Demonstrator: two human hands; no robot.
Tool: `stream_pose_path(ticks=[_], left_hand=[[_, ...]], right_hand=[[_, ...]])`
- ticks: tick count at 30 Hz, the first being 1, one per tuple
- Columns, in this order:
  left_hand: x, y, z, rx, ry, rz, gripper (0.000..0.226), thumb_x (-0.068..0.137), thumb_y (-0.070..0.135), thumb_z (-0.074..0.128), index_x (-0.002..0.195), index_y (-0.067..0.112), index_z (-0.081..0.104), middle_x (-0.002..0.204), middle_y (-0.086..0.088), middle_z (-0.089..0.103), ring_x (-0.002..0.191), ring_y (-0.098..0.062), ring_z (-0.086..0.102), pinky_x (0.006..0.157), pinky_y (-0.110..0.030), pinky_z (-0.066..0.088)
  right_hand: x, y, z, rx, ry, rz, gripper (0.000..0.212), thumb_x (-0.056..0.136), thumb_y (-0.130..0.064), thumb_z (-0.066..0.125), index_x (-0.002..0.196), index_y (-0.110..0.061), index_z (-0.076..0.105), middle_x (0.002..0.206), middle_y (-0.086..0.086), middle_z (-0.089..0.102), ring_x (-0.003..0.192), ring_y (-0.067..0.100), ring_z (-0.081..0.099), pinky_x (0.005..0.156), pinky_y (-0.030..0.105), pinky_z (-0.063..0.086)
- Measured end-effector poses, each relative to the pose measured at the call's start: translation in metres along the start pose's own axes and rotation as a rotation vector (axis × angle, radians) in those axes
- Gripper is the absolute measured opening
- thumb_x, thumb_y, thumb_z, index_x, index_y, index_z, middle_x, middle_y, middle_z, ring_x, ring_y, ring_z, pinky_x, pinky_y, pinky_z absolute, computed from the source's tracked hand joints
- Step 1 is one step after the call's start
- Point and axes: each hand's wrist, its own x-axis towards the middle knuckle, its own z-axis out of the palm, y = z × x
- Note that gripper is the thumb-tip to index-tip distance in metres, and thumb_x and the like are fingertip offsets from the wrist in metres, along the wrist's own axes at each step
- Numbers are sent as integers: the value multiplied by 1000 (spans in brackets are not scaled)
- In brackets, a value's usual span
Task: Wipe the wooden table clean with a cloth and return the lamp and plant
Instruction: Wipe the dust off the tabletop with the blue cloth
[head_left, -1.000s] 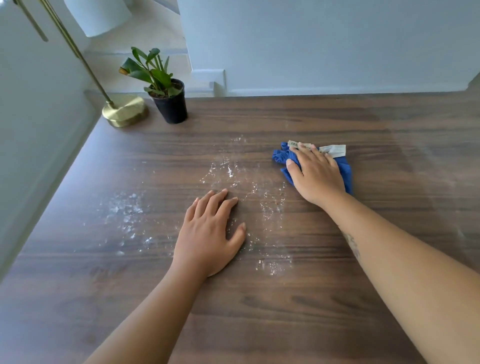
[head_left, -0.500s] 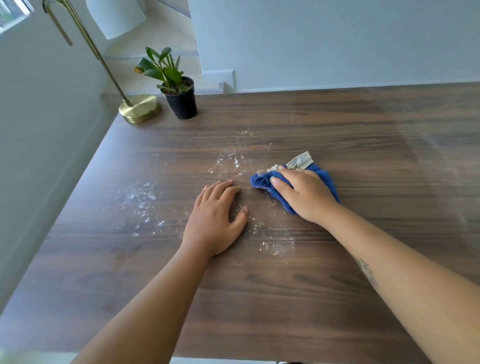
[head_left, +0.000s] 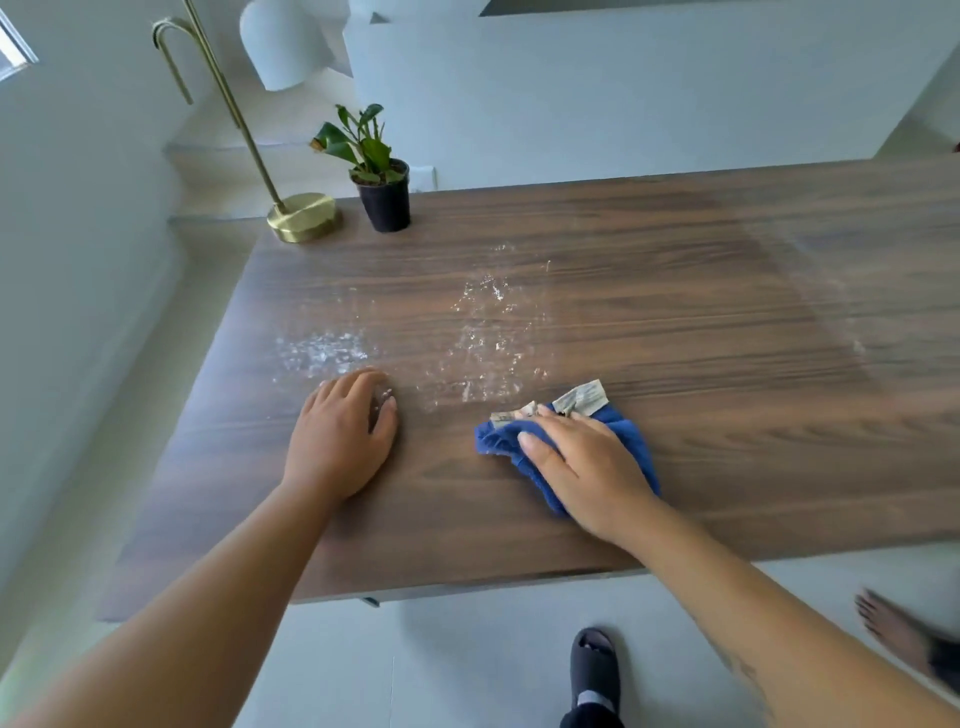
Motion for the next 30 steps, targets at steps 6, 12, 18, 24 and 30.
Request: stream_pose_path(ticks=[6, 12, 18, 24, 30], left_hand=[[4, -21, -3, -69, 26, -131, 40, 94, 39, 48, 127, 17, 52, 136, -5, 54, 127, -27, 43, 106, -42, 35], [6, -24, 4, -61, 61, -115, 34, 91, 40, 50, 119, 21, 53, 131, -3, 55, 125, -26, 43, 106, -41, 34], [7, -22, 5, -59, 79, -95, 38, 90, 33, 55, 125, 17, 55, 135, -3, 54, 128, -25, 41, 108, -40, 34], [6, -19, 4, -36, 76, -122, 42, 90, 31, 57, 129, 15, 57, 138, 0, 52, 132, -21, 39, 111, -36, 31], [6, -17, 4, -40, 73, -148, 43, 91, 32, 55, 132, 19, 56, 140, 2, 50, 133, -18, 37, 111, -40, 33]], right_hand=[[46, 7, -53, 280, 391, 181, 21, 99, -39, 41, 109, -36, 59, 90, -22, 66, 88, -5, 60, 76, 9, 40], [84, 43, -46, -236, 177, 279, 36, 101, -42, 35, 126, -26, 56, 117, 4, 64, 110, 27, 58, 86, 42, 45], [112, 51, -23, -510, 22, 159, 51, 101, -44, 25, 145, -21, 38, 155, 2, 33, 145, 22, 21, 117, 43, 17], [153, 39, -9, -481, -111, 22, 51, 102, -45, 22, 148, -26, 32, 159, -5, 24, 147, 15, 13, 118, 39, 10], [169, 33, 3, -349, -183, -132, 51, 101, -48, 27, 147, -28, 35, 157, -8, 28, 145, 12, 17, 116, 33, 7]])
